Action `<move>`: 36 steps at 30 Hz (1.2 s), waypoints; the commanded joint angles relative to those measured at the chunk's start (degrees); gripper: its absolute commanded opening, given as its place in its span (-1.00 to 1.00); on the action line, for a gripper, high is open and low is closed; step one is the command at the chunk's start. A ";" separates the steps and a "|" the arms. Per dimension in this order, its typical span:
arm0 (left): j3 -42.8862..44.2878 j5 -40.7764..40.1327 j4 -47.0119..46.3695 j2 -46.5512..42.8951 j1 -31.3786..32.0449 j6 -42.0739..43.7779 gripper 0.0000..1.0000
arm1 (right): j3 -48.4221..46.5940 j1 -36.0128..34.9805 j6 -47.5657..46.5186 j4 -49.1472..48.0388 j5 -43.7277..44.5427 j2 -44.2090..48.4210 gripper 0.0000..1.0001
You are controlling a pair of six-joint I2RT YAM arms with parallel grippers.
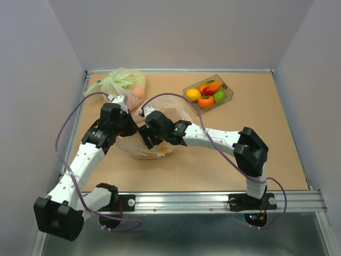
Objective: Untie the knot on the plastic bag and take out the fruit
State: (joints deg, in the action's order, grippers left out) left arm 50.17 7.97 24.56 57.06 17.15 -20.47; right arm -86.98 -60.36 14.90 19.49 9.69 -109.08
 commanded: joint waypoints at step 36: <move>-4.20 5.75 -3.90 -2.83 -0.10 -3.97 -1.00 | 14.82 1.82 8.14 -33.99 -8.55 -3.77 0.94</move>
State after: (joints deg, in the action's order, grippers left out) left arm 47.13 12.75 21.76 56.05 16.78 -24.40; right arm -72.10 -58.94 23.83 -8.14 -2.70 -111.59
